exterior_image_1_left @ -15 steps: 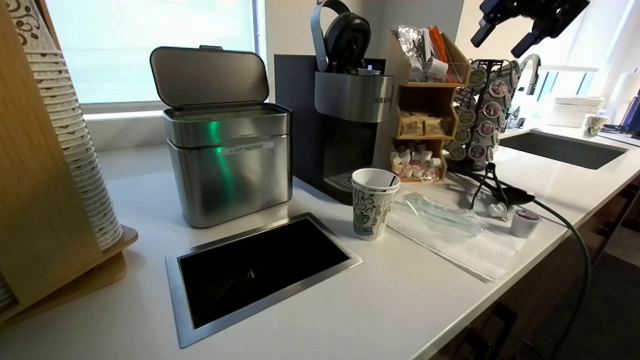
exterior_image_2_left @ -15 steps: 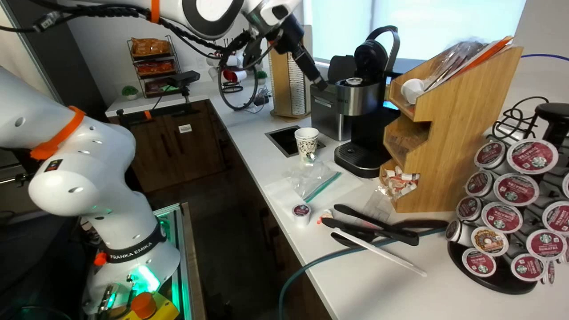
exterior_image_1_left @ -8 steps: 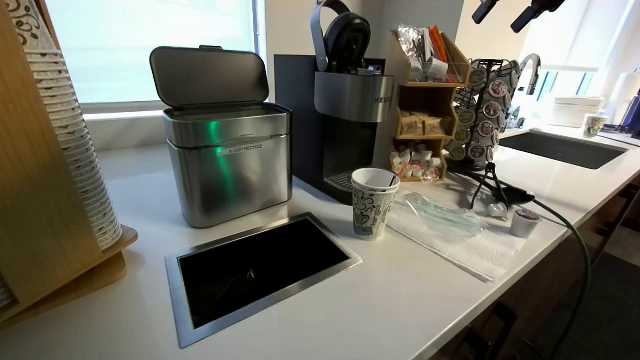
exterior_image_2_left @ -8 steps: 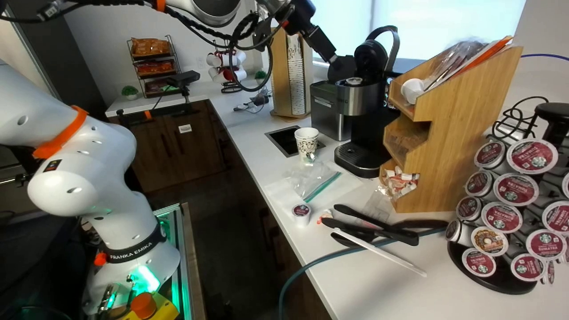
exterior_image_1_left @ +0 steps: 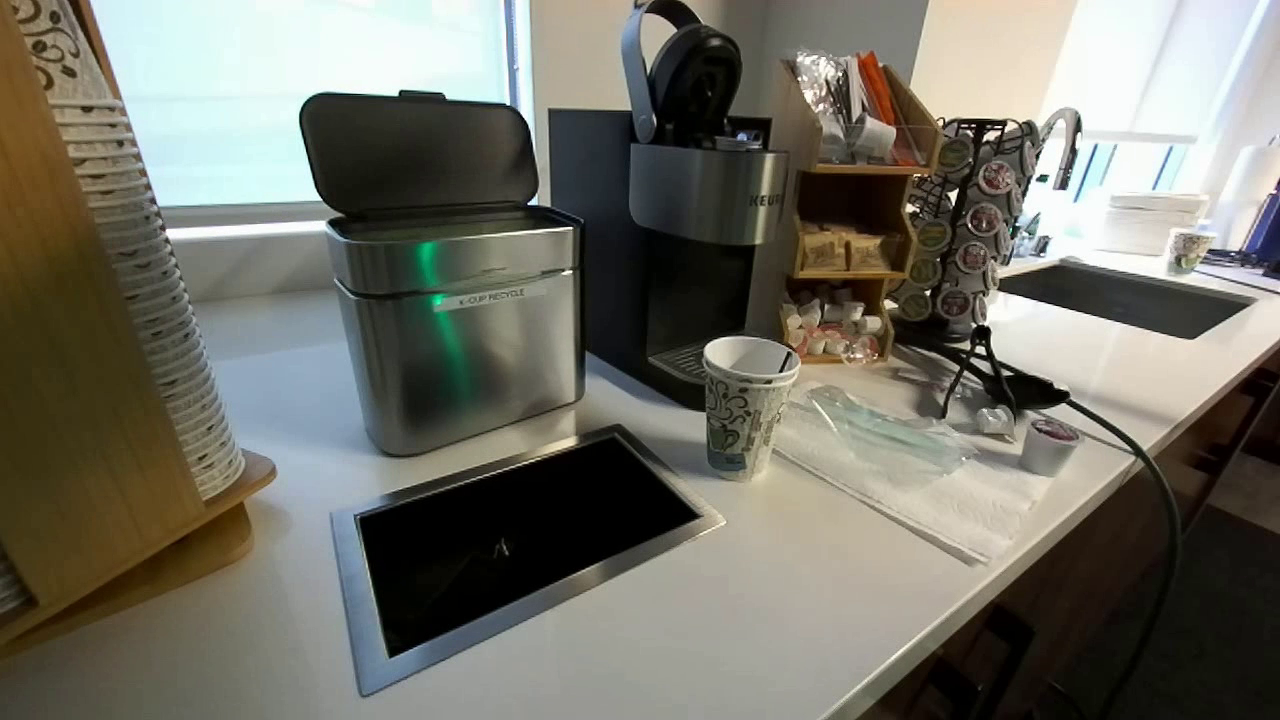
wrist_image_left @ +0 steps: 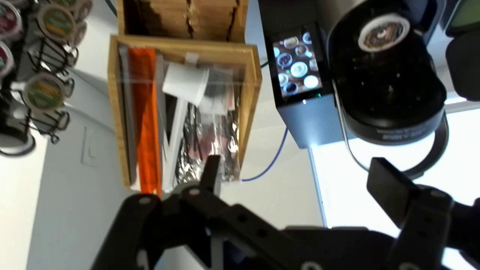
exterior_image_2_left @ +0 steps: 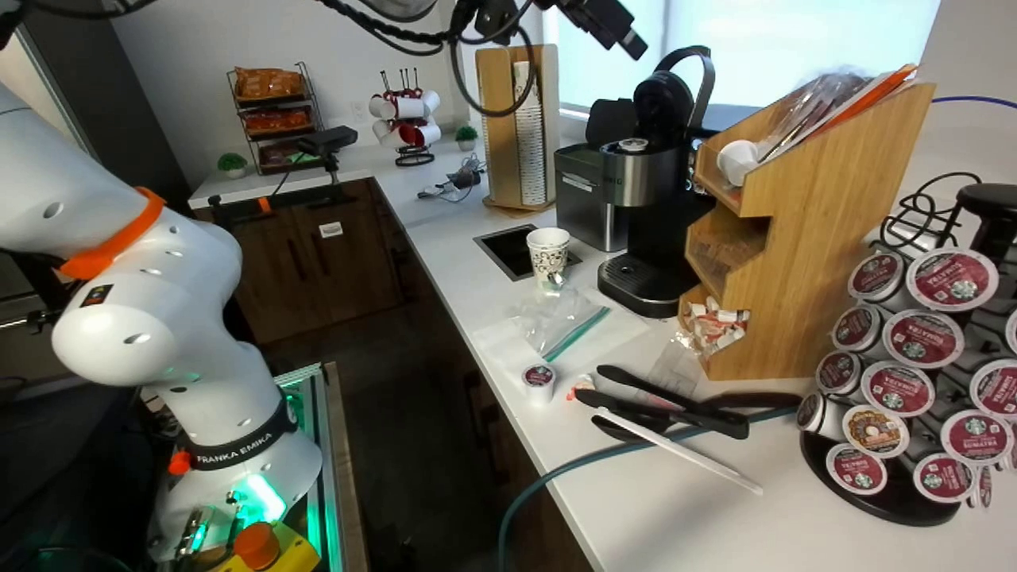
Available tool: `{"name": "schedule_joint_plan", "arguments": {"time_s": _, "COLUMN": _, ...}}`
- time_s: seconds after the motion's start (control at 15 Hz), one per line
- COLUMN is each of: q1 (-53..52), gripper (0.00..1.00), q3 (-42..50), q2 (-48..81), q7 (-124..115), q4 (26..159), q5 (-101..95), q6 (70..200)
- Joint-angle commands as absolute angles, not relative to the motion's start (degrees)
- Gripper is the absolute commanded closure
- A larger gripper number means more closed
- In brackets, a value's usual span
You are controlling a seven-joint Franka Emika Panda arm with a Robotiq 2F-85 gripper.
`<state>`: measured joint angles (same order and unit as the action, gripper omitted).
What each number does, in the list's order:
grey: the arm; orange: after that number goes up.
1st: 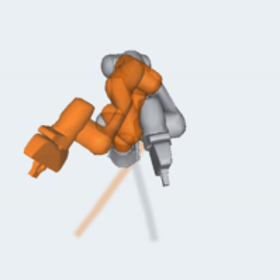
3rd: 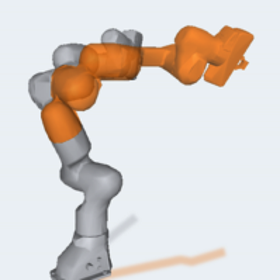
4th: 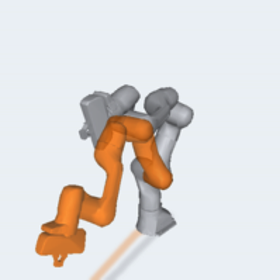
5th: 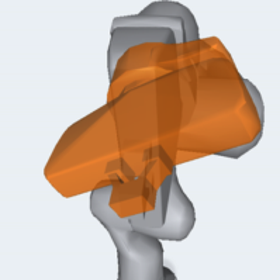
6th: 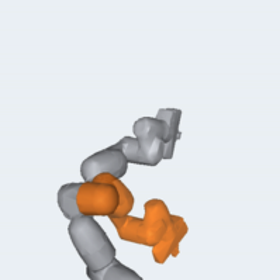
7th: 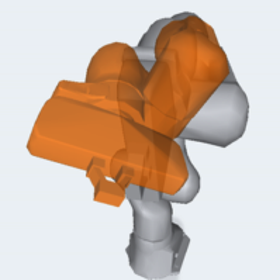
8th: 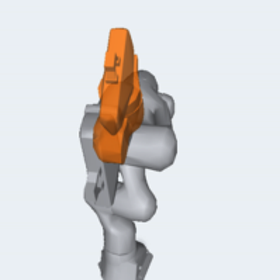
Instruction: Close the chamber on the coffeemaker.
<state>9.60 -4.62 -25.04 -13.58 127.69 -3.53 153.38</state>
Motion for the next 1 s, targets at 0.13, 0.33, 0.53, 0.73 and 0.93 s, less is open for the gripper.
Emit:
{"name": "schedule_joint_plan", "arguments": {"time_s": 0.13, "q1": 3.9, "gripper": 0.0, "q3": -0.4, "q2": -8.8, "q7": -2.3, "q4": 105.9, "q5": 0.4, "q6": 151.1}}
{"name": "schedule_joint_plan", "arguments": {"time_s": 0.33, "q1": 1.7, "gripper": 0.0, "q3": 1.4, "q2": -3.3, "q7": 4.8, "q4": 96.6, "q5": 6.1, "q6": 147.0}}
{"name": "schedule_joint_plan", "arguments": {"time_s": 0.53, "q1": 2.3, "gripper": 0.0, "q3": 1.1, "q2": -4.4, "q7": 3.6, "q4": 98.3, "q5": 4.7, "q6": 148.5}}
{"name": "schedule_joint_plan", "arguments": {"time_s": 0.73, "q1": 2.1, "gripper": 0.0, "q3": 1.2, "q2": -3.1, "q7": 4.5, "q4": 96.0, "q5": 5.2, "q6": 147.8}}
{"name": "schedule_joint_plan", "arguments": {"time_s": 0.93, "q1": 2.1, "gripper": 0.0, "q3": 0.9, "q2": -0.2, "q7": 1.2, "q4": 92.5, "q5": 2.7, "q6": 147.8}}
